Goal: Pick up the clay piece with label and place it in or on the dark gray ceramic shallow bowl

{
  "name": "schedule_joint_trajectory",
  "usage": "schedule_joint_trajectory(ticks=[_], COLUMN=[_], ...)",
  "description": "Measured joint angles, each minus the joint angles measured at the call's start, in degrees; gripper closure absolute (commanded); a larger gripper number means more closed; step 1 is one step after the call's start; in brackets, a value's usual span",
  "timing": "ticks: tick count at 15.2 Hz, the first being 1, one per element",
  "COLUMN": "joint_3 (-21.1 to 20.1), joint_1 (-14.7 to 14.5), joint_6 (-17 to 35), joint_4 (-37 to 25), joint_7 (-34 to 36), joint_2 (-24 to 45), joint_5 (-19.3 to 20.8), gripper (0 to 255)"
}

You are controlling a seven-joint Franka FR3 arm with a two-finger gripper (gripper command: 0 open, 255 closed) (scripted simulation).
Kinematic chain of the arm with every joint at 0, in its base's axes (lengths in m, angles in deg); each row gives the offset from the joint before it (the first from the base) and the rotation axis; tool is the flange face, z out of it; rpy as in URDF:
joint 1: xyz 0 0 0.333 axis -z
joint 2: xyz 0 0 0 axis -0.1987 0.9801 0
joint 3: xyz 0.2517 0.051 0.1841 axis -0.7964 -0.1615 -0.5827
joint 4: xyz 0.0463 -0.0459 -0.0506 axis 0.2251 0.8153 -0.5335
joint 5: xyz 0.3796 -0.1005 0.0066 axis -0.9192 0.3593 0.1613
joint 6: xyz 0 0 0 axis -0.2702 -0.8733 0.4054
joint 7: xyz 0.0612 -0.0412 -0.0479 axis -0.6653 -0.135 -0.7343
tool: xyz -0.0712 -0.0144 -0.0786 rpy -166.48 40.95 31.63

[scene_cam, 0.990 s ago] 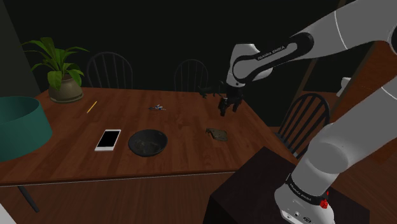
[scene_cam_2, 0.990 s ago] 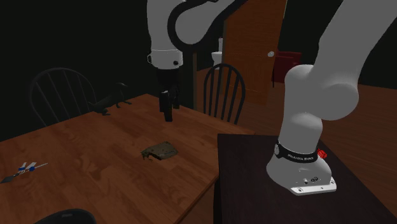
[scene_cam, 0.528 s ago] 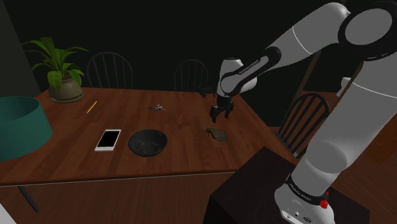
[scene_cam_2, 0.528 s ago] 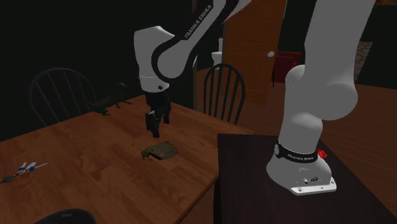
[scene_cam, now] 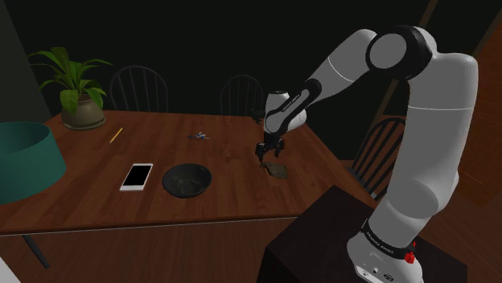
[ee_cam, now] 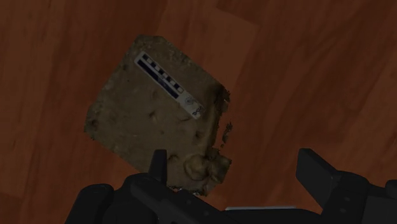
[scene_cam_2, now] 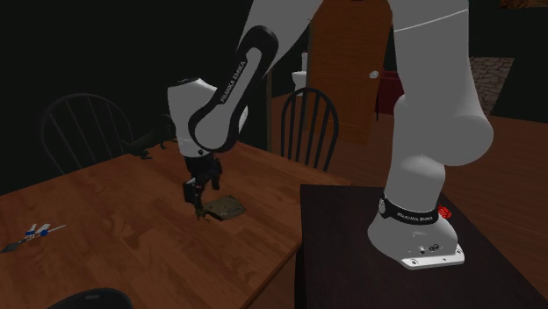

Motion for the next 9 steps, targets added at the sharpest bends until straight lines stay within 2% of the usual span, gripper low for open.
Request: schedule_joint_trajectory(ticks=[9], joint_3=[1.0], joint_1=[-0.06], joint_6=[5.56], joint_4=[-3.15], joint_7=[1.44], joint_2=[8.78], joint_5=[0.89], gripper=[0])
